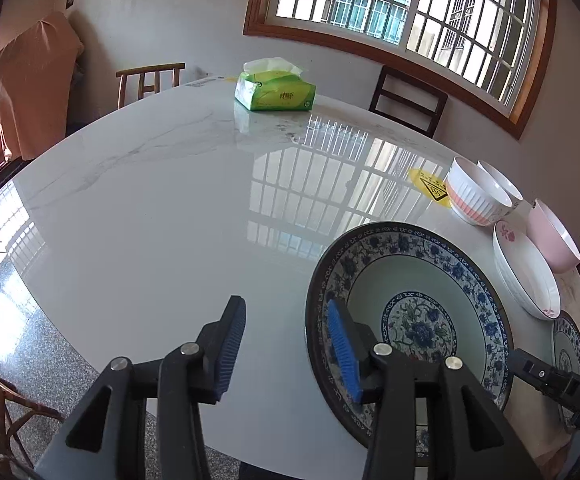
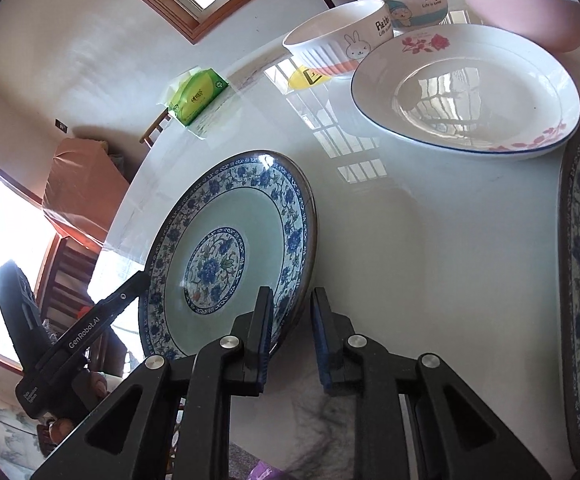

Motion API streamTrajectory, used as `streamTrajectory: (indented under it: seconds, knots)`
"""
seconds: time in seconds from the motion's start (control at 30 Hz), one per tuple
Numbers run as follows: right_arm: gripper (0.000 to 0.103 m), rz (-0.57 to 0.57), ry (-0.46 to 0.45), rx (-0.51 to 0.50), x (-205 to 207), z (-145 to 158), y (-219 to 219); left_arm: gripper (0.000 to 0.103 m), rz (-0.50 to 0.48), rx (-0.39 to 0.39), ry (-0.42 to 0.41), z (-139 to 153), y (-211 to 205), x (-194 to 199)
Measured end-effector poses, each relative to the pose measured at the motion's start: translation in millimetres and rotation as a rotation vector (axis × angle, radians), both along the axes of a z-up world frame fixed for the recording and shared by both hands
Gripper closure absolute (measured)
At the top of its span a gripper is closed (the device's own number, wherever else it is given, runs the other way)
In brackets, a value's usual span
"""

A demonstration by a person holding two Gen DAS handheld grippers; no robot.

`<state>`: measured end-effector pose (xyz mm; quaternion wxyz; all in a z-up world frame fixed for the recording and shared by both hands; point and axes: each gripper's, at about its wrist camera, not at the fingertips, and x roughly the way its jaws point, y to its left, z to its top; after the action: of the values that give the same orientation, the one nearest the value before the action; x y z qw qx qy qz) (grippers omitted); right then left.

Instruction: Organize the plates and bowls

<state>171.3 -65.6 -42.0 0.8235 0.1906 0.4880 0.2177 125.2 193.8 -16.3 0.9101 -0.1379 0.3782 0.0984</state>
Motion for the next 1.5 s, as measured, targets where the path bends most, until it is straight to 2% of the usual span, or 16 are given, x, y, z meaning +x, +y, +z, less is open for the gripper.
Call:
streamTrajectory:
  seconds: [0.1, 0.23, 0.37, 0.57, 0.63, 0.7, 0.9, 1.03, 1.23, 1.5]
  knots:
    - [0.079, -0.01, -0.034, 0.017, -8, 8, -15, 0.059, 0.011, -0.007, -0.029, 8, 1, -9]
    - [0.079, -0.018, -0.07, 0.046, -25, 22, -43, 0.059, -0.048, -0.011, -0.059, 23, -18, -19]
    - [0.073, -0.078, -0.122, 0.035, -49, 41, -96, 0.058, -0.208, -0.068, -0.052, 38, -59, -20]
    - [0.058, -0.221, -0.18, -0.087, -81, 65, -185, 0.056, -0.494, -0.186, 0.026, 42, -146, -9]
    - [0.058, -0.271, -0.175, -0.126, -87, 66, -212, 0.056, -0.555, -0.213, 0.063, 39, -175, -3]
    - [0.058, -0.3, -0.14, -0.12, -89, 61, -236, 0.056, -0.602, -0.239, 0.096, 34, -198, 4]
    - [0.058, -0.333, -0.101, -0.025, -85, 40, -274, 0.056, -0.648, -0.29, 0.168, 16, -240, 21]
    - [0.058, -0.333, -0.075, 0.043, -81, 25, -286, 0.056, -0.654, -0.248, 0.194, 4, -257, 29]
    - [0.058, -0.333, -0.045, 0.119, -76, 4, -302, 0.056, -0.675, -0.248, 0.19, -4, -270, 32]
    - [0.058, -0.322, -0.014, 0.221, -66, -11, -316, 0.056, -0.664, -0.331, 0.222, -15, -277, 40]
